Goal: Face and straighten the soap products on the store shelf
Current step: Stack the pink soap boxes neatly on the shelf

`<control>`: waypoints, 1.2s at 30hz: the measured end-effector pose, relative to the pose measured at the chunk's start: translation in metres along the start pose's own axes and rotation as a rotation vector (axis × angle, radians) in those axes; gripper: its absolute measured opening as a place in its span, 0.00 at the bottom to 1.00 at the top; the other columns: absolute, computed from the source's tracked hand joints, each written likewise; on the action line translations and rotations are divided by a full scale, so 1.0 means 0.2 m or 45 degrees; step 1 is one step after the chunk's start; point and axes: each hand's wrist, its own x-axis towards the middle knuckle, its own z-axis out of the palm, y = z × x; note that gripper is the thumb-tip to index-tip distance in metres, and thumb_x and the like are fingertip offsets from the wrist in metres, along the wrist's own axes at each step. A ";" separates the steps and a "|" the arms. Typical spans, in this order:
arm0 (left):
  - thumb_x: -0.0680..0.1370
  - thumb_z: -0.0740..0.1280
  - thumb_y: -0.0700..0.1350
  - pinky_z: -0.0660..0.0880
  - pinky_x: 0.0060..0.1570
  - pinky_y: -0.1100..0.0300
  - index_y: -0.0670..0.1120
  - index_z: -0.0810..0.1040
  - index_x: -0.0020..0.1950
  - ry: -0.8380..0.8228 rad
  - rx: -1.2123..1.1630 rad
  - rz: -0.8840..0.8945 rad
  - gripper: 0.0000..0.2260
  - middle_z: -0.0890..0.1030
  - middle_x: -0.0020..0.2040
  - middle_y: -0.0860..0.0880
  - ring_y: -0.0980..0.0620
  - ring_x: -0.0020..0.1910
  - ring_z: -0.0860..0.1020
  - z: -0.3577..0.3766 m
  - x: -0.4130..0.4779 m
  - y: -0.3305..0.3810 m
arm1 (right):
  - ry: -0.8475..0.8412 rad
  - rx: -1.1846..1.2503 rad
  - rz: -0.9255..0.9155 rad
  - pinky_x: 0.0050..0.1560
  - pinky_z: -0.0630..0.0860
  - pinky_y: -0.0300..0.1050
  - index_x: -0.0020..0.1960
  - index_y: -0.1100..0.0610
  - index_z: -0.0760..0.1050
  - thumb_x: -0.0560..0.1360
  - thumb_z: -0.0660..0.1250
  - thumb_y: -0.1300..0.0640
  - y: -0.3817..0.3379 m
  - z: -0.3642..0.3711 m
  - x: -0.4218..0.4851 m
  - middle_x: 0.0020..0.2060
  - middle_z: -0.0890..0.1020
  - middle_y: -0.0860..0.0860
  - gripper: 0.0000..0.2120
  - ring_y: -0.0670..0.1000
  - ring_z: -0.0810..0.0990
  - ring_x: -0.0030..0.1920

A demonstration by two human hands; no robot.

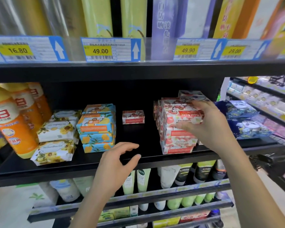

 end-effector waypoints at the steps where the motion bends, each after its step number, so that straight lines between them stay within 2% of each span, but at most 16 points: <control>1: 0.77 0.74 0.48 0.69 0.58 0.77 0.63 0.81 0.57 -0.018 -0.046 -0.012 0.13 0.80 0.54 0.70 0.70 0.58 0.76 0.01 0.02 0.02 | 0.012 0.018 0.003 0.68 0.68 0.44 0.77 0.55 0.69 0.66 0.81 0.45 0.01 0.00 0.00 0.71 0.72 0.50 0.44 0.51 0.73 0.69; 4: 0.77 0.74 0.49 0.71 0.57 0.75 0.62 0.81 0.59 -0.064 -0.141 -0.034 0.12 0.81 0.54 0.69 0.69 0.57 0.78 0.04 0.07 0.08 | 0.035 0.085 0.035 0.64 0.68 0.41 0.76 0.53 0.70 0.64 0.83 0.46 0.01 0.01 0.00 0.66 0.70 0.48 0.44 0.47 0.72 0.63; 6: 0.77 0.75 0.50 0.75 0.60 0.68 0.59 0.81 0.63 -0.099 -0.191 -0.035 0.15 0.82 0.56 0.65 0.68 0.58 0.79 0.06 0.12 0.11 | 0.060 0.113 0.037 0.64 0.71 0.44 0.75 0.52 0.71 0.62 0.83 0.46 0.02 0.00 0.01 0.62 0.68 0.46 0.45 0.47 0.72 0.61; 8: 0.76 0.75 0.53 0.76 0.62 0.63 0.58 0.78 0.68 -0.129 -0.225 -0.017 0.21 0.82 0.59 0.63 0.66 0.59 0.79 0.09 0.16 0.16 | 0.092 0.121 0.013 0.63 0.73 0.45 0.75 0.52 0.72 0.61 0.84 0.46 0.03 0.00 0.01 0.61 0.67 0.45 0.45 0.49 0.73 0.62; 11: 0.70 0.74 0.63 0.76 0.61 0.65 0.59 0.73 0.72 -0.160 -0.241 0.024 0.32 0.78 0.62 0.64 0.66 0.60 0.77 0.14 0.22 0.23 | 0.151 0.136 -0.012 0.59 0.73 0.43 0.73 0.51 0.73 0.58 0.82 0.42 0.05 -0.02 0.00 0.61 0.68 0.46 0.47 0.49 0.74 0.60; 16: 0.72 0.77 0.57 0.76 0.59 0.66 0.60 0.68 0.76 -0.176 -0.179 0.060 0.34 0.74 0.62 0.64 0.68 0.57 0.75 0.22 0.30 0.31 | 0.234 0.180 0.054 0.55 0.74 0.43 0.71 0.51 0.76 0.56 0.82 0.40 0.14 -0.11 -0.02 0.60 0.70 0.49 0.45 0.48 0.75 0.55; 19: 0.72 0.77 0.58 0.76 0.59 0.65 0.61 0.68 0.77 -0.161 -0.154 0.065 0.35 0.72 0.59 0.65 0.68 0.57 0.74 0.26 0.31 0.33 | 0.229 0.127 0.068 0.50 0.71 0.39 0.69 0.52 0.77 0.55 0.82 0.38 0.19 -0.14 -0.04 0.57 0.71 0.49 0.45 0.46 0.75 0.51; 21: 0.71 0.78 0.59 0.75 0.60 0.65 0.60 0.67 0.77 -0.130 -0.137 0.067 0.36 0.71 0.61 0.65 0.66 0.58 0.74 0.28 0.31 0.34 | 0.226 0.131 0.066 0.50 0.73 0.40 0.68 0.52 0.77 0.53 0.80 0.37 0.21 -0.14 -0.06 0.58 0.71 0.49 0.46 0.46 0.75 0.50; 25: 0.70 0.78 0.60 0.76 0.61 0.61 0.59 0.67 0.77 -0.105 -0.095 0.050 0.38 0.72 0.65 0.60 0.60 0.60 0.75 0.29 0.33 0.35 | 0.226 0.216 0.066 0.54 0.79 0.49 0.66 0.48 0.77 0.52 0.79 0.35 0.24 -0.14 -0.08 0.58 0.72 0.48 0.44 0.47 0.76 0.53; 28: 0.70 0.78 0.59 0.76 0.58 0.61 0.59 0.68 0.76 -0.082 -0.081 0.034 0.36 0.73 0.63 0.59 0.59 0.57 0.75 0.30 0.33 0.35 | 0.215 0.338 0.078 0.53 0.82 0.56 0.63 0.44 0.77 0.51 0.80 0.33 0.28 -0.14 -0.09 0.56 0.80 0.46 0.43 0.48 0.82 0.53; 32: 0.69 0.80 0.59 0.77 0.54 0.61 0.57 0.70 0.71 -0.065 -0.083 0.019 0.35 0.75 0.59 0.58 0.59 0.55 0.76 0.31 0.35 0.35 | 0.211 0.432 0.114 0.51 0.84 0.56 0.65 0.47 0.76 0.53 0.82 0.39 0.29 -0.13 -0.11 0.51 0.84 0.43 0.42 0.46 0.85 0.48; 36: 0.67 0.82 0.57 0.76 0.49 0.67 0.54 0.70 0.71 -0.079 -0.123 -0.010 0.36 0.75 0.55 0.57 0.58 0.50 0.77 0.31 0.36 0.35 | 0.234 0.494 0.134 0.54 0.84 0.55 0.68 0.48 0.74 0.54 0.83 0.42 0.28 -0.13 -0.11 0.52 0.84 0.41 0.44 0.44 0.85 0.50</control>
